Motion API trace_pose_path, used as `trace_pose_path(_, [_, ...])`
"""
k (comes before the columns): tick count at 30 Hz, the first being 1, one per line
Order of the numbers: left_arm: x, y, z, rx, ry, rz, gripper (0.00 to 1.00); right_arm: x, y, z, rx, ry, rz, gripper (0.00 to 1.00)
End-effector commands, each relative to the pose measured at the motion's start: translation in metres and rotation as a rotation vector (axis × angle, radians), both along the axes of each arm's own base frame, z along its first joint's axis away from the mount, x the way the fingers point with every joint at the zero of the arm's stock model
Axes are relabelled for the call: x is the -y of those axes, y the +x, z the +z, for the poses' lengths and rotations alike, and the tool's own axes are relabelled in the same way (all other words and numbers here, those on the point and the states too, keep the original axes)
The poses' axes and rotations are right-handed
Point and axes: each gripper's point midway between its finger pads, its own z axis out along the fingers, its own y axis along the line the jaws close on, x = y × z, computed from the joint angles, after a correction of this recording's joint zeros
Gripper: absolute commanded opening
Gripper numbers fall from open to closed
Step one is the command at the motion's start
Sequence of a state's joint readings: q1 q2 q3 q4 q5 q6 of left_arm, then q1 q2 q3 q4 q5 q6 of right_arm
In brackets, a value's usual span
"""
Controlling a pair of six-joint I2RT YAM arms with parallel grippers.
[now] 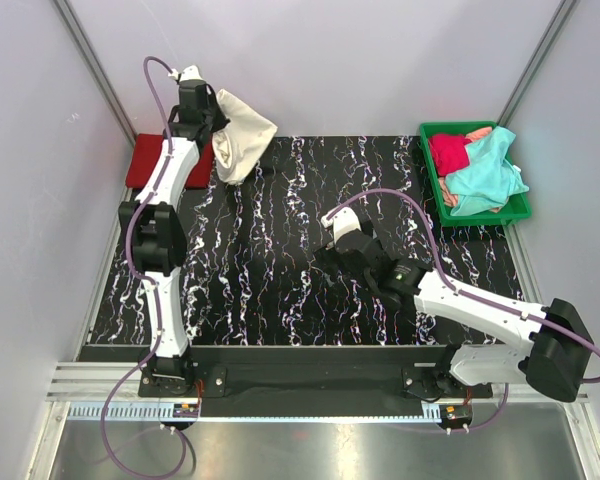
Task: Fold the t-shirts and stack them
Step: Neatly place the folded tshirt to the corner
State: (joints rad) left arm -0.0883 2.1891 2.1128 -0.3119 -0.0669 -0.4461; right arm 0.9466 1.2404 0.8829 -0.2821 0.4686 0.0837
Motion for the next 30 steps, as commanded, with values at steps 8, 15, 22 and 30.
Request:
trace_pose_path(8, [-0.062, 0.004, 0.035, 0.099, -0.010, 0.028, 0.00, -0.012, 0.014, 0.019, 0.053, 0.030, 0.005, 1.00])
trace_pose_path(15, [-0.109, 0.019, 0.018, 0.102, 0.019, 0.027, 0.00, -0.015, 0.016, 0.013, 0.046, 0.000, 0.015, 1.00])
trace_pose_path(22, [-0.140, 0.039, -0.008, 0.088, 0.040, 0.004, 0.00, -0.016, 0.019, 0.006, 0.035, -0.028, 0.022, 1.00])
trace_pose_path(30, [-0.178, 0.043, -0.017, 0.111, 0.058, 0.002, 0.00, -0.020, 0.022, -0.002, 0.010, -0.032, 0.022, 1.00])
